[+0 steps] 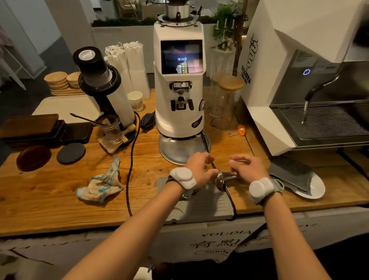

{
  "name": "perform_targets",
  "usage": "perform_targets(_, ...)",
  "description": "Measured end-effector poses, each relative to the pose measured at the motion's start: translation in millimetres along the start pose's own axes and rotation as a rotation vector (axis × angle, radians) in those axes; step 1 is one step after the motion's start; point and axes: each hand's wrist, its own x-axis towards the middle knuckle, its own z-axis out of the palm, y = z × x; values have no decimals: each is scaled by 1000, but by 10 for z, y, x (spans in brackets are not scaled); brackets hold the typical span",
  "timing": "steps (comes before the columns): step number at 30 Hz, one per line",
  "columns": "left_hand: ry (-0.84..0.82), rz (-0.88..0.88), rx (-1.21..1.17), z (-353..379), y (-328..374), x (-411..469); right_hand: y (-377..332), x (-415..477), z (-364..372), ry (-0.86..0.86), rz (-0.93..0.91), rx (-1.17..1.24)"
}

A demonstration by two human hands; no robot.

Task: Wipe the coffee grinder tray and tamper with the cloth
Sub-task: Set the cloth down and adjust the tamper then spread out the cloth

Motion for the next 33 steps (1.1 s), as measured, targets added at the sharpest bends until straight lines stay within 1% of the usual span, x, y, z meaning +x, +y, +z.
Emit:
perform_targets(5,-128,17,34,151,371,222,175,126,-231,127,44,55)
perform_targets(8,-220,20,117,223,520,319,314,198,-296,176,66,50)
perform_targets(11,-308,10,241,263,642,415,420,272,-306,174,103,13)
perform_targets(15,-363,-52,347,330,730,485,554,334,-322,121,179,-15)
perform_targets(18,-381,-88,393,375,747,518,600,354,-306,93,196,-51)
perform_targets(22,-374,-144,396,413,756,564,605,381,-250,88,218,-33)
perform_targets(26,-384,-116,425,419,746,507,615,395,-189,79,197,-45)
perform_targets(30,-394,-79,394,397,670,460,541,363,-177,67,219,-9)
perform_targets(33,-366,-58,374,403,616,437,454,325,-192,78,123,-41)
